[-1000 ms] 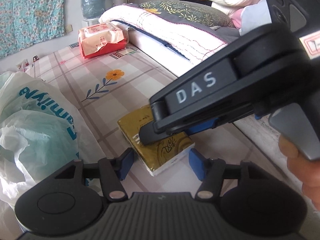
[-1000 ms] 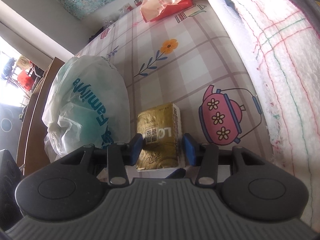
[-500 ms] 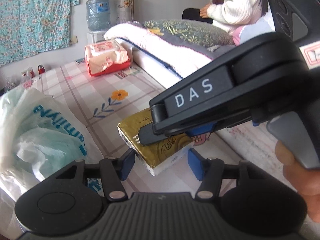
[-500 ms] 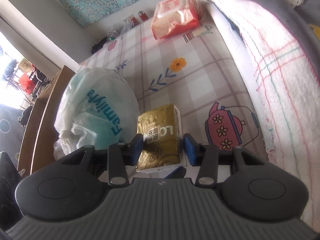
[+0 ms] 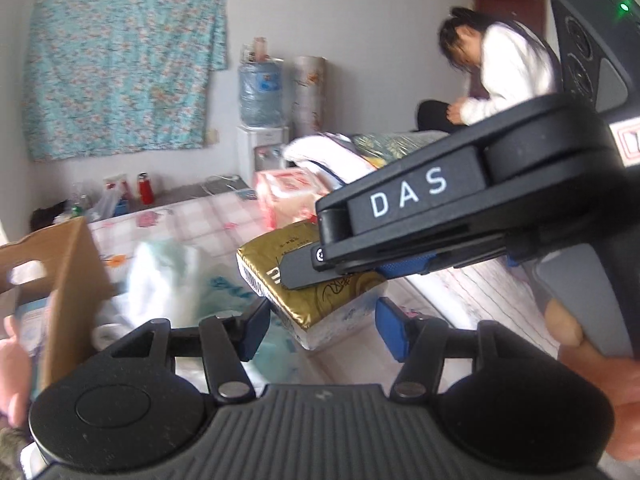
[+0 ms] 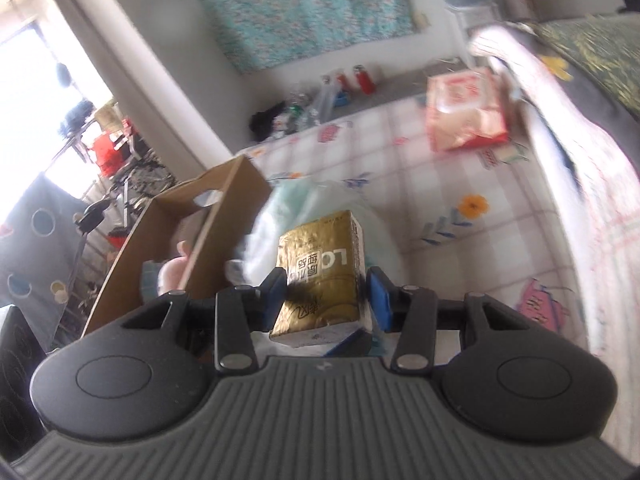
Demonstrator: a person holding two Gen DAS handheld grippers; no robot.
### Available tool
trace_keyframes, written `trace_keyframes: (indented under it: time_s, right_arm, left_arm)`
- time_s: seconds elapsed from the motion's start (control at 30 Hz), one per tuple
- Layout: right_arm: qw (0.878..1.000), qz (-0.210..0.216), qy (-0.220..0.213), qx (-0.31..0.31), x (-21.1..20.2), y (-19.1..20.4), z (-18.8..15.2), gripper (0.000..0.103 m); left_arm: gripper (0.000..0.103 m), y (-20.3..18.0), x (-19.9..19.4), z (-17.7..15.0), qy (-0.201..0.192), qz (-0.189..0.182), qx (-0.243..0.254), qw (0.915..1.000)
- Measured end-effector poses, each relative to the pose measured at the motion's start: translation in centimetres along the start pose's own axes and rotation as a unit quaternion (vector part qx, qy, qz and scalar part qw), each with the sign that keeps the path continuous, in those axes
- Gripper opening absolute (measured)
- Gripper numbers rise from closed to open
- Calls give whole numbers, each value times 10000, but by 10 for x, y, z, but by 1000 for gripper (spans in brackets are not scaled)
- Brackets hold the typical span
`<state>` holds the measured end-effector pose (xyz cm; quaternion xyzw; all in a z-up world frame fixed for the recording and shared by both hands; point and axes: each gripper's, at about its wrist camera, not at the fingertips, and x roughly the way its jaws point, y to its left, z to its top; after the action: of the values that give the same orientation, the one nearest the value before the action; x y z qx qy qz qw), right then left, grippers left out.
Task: Organize soft objects
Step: 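Carry the gold tissue pack into the box and open the right gripper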
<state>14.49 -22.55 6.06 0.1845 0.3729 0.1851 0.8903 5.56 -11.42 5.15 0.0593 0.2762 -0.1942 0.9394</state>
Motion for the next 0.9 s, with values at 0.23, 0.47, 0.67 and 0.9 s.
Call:
trace_keyframes:
  time_s: [0.23,0.47,0.67,0.9]
  right_arm:
    - [9960,545,181,-682,30,97,2,44]
    - [9784,1273,992,-1288,89,195,-11,45]
    - [9471,1760,2087,-1686,158,259,-32,45]
    - [9159,1513,3086,-2072,213,278,-56,45]
  left_arm:
    - [60,53,-45,-2,-208,663,-315,9971]
    - [60,120,-74,-15,41,1387,-966,9856]
    - [58,168,-88,-44,443,1709,-1704,9694]
    - [62,187,-107,-70,678,1333,-1757,9730]
